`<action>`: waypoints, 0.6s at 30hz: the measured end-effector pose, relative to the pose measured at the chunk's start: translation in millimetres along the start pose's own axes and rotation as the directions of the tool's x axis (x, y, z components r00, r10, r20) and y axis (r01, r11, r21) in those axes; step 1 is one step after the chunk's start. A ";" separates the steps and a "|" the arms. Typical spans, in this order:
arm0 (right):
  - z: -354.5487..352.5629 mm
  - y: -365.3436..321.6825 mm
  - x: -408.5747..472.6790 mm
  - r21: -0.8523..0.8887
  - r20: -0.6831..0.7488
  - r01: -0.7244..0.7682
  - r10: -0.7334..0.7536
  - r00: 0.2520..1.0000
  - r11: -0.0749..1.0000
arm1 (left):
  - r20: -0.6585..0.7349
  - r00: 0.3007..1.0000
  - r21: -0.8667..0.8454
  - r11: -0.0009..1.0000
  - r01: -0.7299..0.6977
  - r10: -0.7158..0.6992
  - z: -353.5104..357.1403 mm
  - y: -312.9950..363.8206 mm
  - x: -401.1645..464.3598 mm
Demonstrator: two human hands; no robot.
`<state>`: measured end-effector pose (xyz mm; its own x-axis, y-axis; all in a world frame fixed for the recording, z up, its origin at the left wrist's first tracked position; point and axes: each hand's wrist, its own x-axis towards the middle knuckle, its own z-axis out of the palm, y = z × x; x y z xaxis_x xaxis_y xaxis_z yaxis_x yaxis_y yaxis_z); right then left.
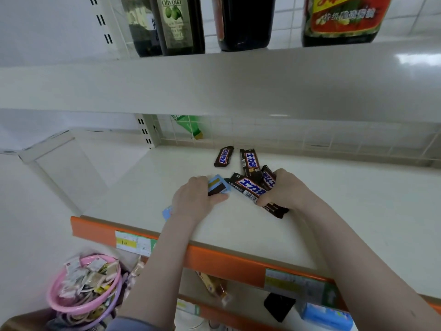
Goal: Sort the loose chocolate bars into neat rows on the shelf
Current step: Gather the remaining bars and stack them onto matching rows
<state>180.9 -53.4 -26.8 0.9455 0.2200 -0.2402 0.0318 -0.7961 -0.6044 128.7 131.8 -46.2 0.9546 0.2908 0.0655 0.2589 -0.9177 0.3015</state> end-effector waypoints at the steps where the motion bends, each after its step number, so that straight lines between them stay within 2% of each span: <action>1: 1.3 -0.2 -1.0 -0.015 -0.014 -0.001 0.001 1.000 1.000 | -0.009 1.000 -0.040 0.999 0.017 -0.017 -1.2 1.5 -0.9; 3: 4.4 0.5 -3.0 -0.044 -0.052 0.003 -0.005 0.999 0.999 | -0.010 1.000 -0.125 0.992 0.028 -0.029 -4.5 4.6 -1.9; 5: 6.0 0.9 -5.1 -0.073 -0.074 0.008 -0.013 0.997 0.997 | 0.031 0.998 -0.289 0.956 0.056 -0.049 -6.6 7.6 -1.9; 6: 6.2 1.0 -5.7 -0.080 -0.062 0.005 -0.010 0.998 0.997 | 0.068 0.995 -0.417 0.904 0.094 -0.072 -7.1 9.7 -2.5; 8: 6.2 1.7 -7.2 -0.058 -0.011 -0.008 0.007 1.000 0.998 | 0.140 0.982 -0.649 0.736 0.190 -0.130 -5.8 15.1 -6.5; 10: 6.0 3.1 -9.3 -0.034 0.014 -0.012 0.012 1.000 0.999 | 0.191 0.965 -0.749 0.608 0.261 -0.179 -1.7 21.0 -11.4; 13: 6.4 3.9 -12.3 -0.049 0.001 0.020 -0.020 1.000 0.999 | 0.262 0.950 -0.840 0.446 0.311 -0.170 4.6 32.8 -14.7; 15: 7.0 3.4 -12.0 0.038 -0.006 0.046 -0.046 0.999 0.998 | 0.305 0.938 -0.856 0.385 0.346 -0.166 7.0 38.1 -13.3; 18: 1.5 2.4 -9.4 0.364 0.075 -0.040 0.014 0.997 0.930 | 0.351 0.919 -0.881 0.270 0.389 -0.179 8.0 41.9 -11.8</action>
<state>171.6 -56.6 -27.2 0.9190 0.2503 -0.3046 -0.1266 -0.5442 -0.8293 129.5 87.8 -42.0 0.8828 0.3363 -0.3281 0.3116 0.1036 0.9446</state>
